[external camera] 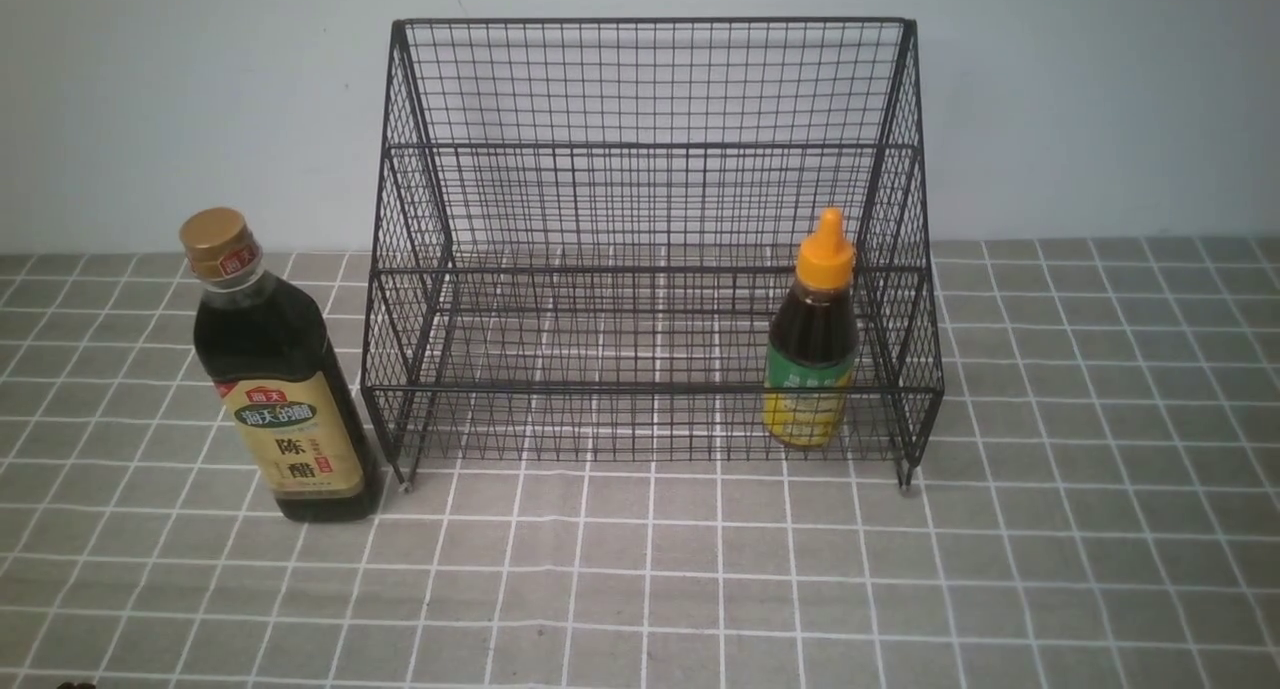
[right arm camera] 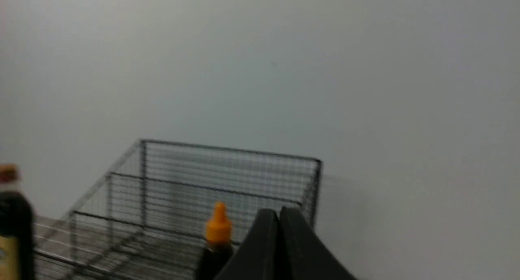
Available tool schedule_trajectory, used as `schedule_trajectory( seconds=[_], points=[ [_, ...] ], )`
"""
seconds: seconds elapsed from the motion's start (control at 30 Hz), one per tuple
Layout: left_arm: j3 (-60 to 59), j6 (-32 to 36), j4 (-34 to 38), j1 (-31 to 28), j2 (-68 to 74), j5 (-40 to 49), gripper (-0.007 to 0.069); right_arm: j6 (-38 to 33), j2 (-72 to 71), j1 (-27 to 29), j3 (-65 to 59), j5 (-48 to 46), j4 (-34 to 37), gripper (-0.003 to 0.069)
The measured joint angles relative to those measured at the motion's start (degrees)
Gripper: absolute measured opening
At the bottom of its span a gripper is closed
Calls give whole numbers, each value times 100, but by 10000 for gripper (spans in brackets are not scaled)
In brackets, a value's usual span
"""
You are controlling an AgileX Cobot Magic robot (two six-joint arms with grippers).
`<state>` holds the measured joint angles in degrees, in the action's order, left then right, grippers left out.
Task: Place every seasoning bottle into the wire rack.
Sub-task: Use the left arm to grab the condiment bottle closest to it
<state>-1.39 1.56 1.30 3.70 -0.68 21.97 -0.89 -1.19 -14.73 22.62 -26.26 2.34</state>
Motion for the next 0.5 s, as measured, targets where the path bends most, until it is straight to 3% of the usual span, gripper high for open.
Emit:
schedule_trajectory(
  seconds=[0.23, 0.5],
  points=[
    [0, 0, 0, 0, 0, 0, -7, -4, 0, 1651, -1728, -6, -234, -11],
    [0, 0, 0, 0, 0, -2, -7, 15, 26, 1875, -2359, 380, -234, -11]
  ],
)
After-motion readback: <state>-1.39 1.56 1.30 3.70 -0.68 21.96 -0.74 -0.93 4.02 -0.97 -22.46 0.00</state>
